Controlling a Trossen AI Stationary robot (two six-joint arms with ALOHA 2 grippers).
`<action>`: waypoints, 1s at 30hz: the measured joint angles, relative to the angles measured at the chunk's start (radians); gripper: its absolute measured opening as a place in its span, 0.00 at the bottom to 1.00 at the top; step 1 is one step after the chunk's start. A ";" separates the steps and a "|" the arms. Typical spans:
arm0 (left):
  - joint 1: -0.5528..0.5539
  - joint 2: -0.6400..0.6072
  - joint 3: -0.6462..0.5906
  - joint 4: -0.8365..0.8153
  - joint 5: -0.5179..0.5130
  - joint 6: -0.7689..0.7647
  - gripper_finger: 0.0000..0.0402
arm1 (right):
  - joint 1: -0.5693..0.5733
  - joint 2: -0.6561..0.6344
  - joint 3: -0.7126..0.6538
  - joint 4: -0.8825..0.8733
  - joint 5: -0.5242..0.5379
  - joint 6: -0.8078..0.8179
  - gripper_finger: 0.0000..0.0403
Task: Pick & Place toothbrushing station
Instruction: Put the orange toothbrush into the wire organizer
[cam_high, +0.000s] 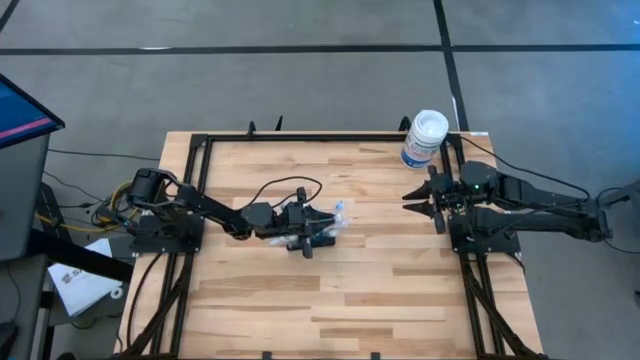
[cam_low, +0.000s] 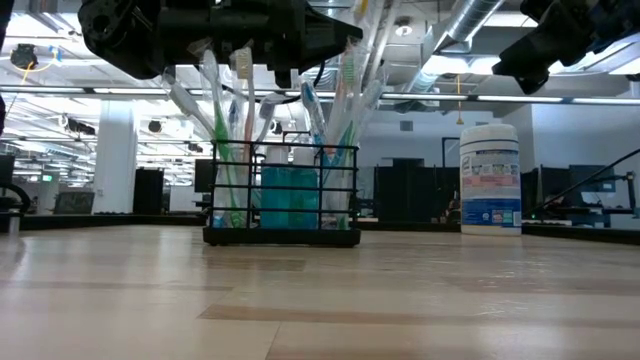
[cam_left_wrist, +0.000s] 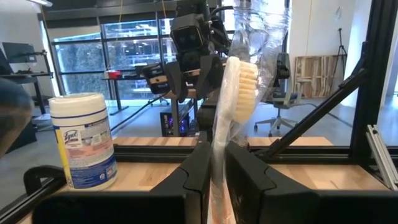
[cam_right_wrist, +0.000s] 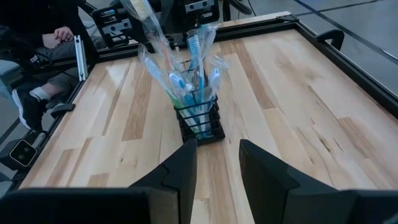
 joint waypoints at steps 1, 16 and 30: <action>0.000 0.000 0.000 0.001 0.000 0.000 0.09 | 0.000 0.000 0.000 0.000 0.000 0.000 0.27; 0.000 -0.024 0.000 0.003 0.000 0.000 0.10 | 0.000 0.000 0.000 -0.011 0.000 0.000 0.27; 0.000 -0.039 -0.001 -0.030 0.000 0.000 0.10 | 0.000 0.000 0.001 -0.011 0.000 0.000 0.27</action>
